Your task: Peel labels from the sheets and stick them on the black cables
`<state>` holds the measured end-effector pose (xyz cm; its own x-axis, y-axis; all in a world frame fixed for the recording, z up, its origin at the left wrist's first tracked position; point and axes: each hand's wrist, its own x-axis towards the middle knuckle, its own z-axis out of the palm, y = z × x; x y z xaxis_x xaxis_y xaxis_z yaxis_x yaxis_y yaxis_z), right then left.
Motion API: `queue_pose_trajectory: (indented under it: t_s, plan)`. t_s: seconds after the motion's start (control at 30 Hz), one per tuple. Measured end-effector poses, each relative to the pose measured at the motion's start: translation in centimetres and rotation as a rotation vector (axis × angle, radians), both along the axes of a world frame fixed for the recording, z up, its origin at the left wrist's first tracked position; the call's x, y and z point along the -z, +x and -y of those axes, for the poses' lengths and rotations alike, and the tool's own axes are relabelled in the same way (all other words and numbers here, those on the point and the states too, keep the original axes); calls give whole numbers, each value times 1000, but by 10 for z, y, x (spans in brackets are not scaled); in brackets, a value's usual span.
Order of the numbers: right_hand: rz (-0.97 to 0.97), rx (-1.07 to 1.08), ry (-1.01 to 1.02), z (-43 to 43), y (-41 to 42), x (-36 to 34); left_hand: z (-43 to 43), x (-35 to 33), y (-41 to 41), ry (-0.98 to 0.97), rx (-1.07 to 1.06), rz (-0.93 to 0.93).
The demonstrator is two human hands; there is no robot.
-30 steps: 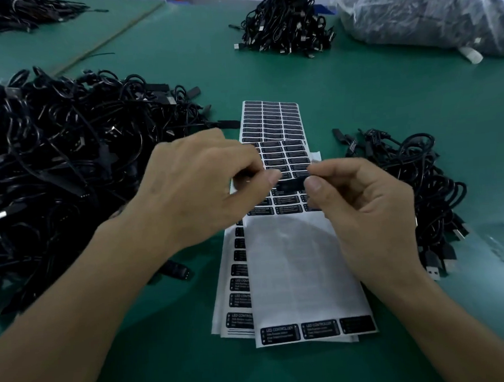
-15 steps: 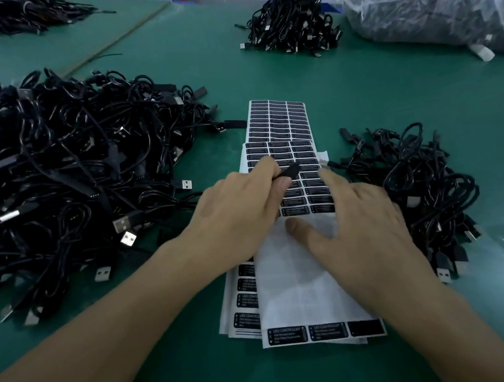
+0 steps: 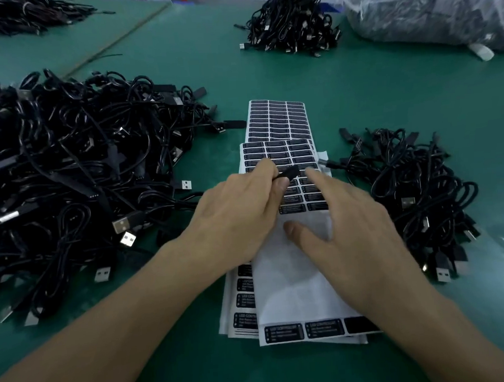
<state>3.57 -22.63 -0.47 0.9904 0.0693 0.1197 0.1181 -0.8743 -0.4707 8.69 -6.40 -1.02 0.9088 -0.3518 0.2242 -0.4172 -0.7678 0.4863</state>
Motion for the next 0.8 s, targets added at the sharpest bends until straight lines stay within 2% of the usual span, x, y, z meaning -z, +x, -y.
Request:
queue_pose_trajectory:
  t_s: [0.1,0.2,0.37,0.43,0.5,0.57,0.7,0.8]
  plan:
    - [-76,43,-100,2,0,-2,-1,1,2,-15,-14,9]
    - [-128,20,-130,2,1,-5,-2,1,3,-124,-11,-47]
    - [-120,-20,-155,1,-1,-8,-1,0,2,-216,-12,-81]
    - [-90,-57,-106,0,-1,-7,-1,0,3,-217,-10,-60]
    - [-22,-88,20,-3,-1,-6,-2,0,3,-226,-1,-41]
    - [48,-75,234,-3,0,-4,-3,0,3,-236,-2,-33]
    - [81,114,713,4,5,-4,-3,0,2,-211,-25,-36]
    - [54,190,868,9,11,-3,-3,-1,1,-178,-44,-19]
